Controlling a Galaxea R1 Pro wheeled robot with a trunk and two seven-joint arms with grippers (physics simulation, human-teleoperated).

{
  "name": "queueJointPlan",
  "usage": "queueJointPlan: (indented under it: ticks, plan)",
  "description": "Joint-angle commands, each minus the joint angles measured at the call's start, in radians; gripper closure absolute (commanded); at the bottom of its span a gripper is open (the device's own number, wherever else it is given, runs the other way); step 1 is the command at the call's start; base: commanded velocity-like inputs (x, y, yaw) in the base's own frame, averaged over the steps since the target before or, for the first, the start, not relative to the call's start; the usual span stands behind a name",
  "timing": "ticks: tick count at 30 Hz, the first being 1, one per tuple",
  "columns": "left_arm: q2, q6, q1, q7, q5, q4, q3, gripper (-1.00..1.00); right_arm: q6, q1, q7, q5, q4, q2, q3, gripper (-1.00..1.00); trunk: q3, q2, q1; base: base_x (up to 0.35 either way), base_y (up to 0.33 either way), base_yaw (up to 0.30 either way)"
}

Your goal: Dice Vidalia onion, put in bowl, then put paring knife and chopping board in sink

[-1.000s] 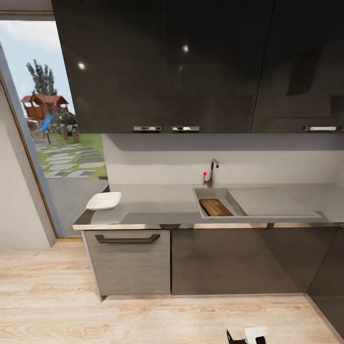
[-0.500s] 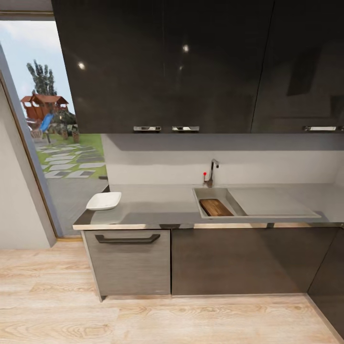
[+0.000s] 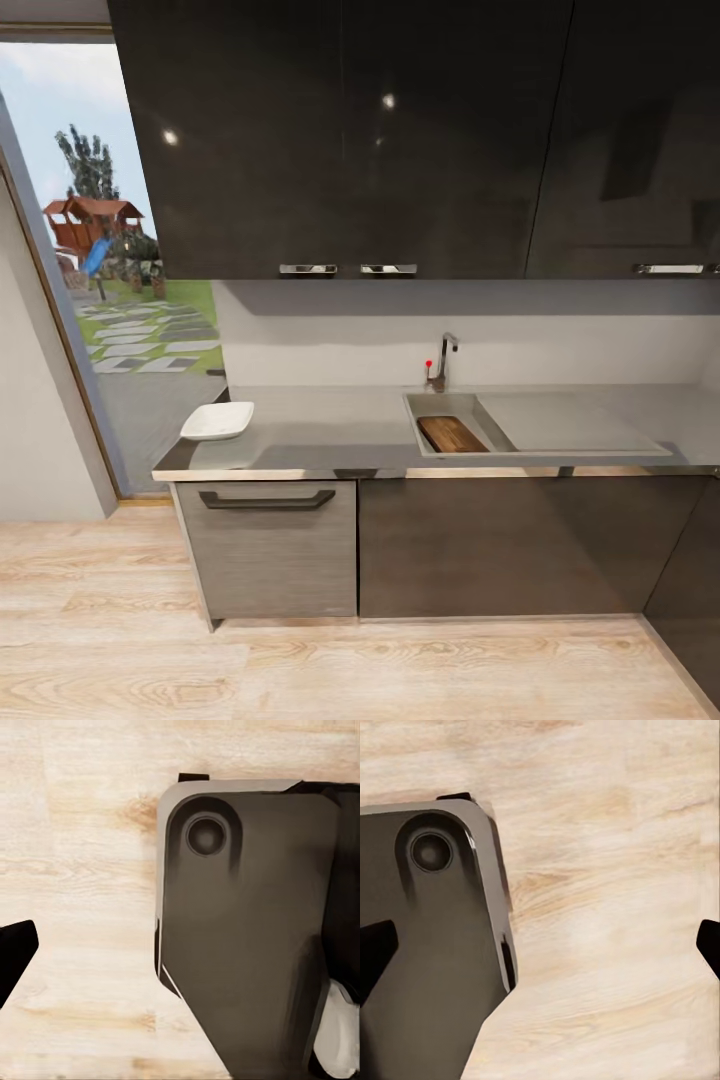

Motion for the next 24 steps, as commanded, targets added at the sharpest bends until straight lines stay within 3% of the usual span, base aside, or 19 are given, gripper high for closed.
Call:
queueJointPlan:
  ticks: [1, 4, 13, 24]
  plan:
    - [-0.002, 0.002, -0.002, -0.003, 0.009, 0.002, -0.007, -1.0, -0.005, 0.001, -0.004, -0.004, -0.008, 0.0, -0.006, -1.0, -0.001, -0.001, 0.0, 0.0, 0.0, 0.0]
    - [-0.002, -0.001, -0.001, -0.004, 0.005, -0.018, -0.005, -1.0, -0.027, 0.002, -0.009, -0.009, -0.043, 0.007, -0.007, -1.0, -0.001, -0.001, 0.0, 0.0, 0.0, 0.0]
    - [0.012, -0.034, -0.001, -0.004, 0.003, -0.055, -0.01, -1.0, -0.114, 0.002, -0.01, -0.01, -0.075, 0.079, -0.008, -1.0, -0.001, -0.001, 0.0, 0.0, 0.0, 0.0]
    - [0.012, -0.037, -0.001, -0.004, 0.003, -0.056, -0.01, -1.0, -0.12, 0.002, -0.01, -0.009, -0.076, 0.087, -0.008, -1.0, -0.001, -0.001, 0.0, 0.0, 0.0, 0.0]
